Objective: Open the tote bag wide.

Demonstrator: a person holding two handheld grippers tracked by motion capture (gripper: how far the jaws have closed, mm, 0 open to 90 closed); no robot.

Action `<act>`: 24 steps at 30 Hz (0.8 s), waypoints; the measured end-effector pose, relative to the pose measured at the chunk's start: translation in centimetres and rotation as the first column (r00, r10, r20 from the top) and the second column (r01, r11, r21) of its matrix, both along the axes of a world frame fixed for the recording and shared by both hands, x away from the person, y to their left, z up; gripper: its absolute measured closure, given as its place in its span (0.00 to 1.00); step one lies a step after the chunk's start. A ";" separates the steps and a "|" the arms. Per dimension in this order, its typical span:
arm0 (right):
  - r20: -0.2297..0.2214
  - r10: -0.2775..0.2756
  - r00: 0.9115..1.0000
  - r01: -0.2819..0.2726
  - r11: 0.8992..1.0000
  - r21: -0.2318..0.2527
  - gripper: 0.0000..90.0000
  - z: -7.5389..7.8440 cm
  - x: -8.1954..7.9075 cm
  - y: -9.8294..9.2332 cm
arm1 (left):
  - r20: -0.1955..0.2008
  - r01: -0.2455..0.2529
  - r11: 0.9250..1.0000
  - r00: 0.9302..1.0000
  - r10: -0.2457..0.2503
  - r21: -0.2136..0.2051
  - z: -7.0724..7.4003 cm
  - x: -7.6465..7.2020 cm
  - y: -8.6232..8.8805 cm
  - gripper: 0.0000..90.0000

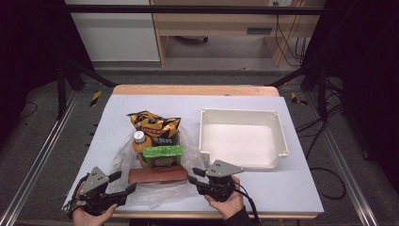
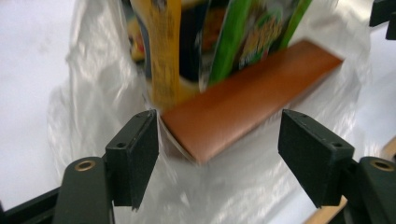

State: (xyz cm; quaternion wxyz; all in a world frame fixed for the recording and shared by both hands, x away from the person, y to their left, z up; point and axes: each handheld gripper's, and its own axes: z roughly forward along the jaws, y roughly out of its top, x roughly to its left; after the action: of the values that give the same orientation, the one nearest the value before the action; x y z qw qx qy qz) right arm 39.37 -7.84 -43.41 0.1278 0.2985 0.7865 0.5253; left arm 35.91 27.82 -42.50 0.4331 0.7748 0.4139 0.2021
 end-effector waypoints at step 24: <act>0.068 -0.063 0.996 0.060 0.997 0.053 0.40 2.8 3.7 1.2 | 0.100 -0.090 0.991 0.990 0.100 -0.101 2.8 6.3 2.3 0.31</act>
State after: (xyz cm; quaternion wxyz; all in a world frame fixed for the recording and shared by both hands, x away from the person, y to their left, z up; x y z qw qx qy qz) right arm 43.07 -6.67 -40.62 0.1637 0.3072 0.7584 0.5511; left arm 42.22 30.17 -39.68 0.4808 0.7208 0.4362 0.2429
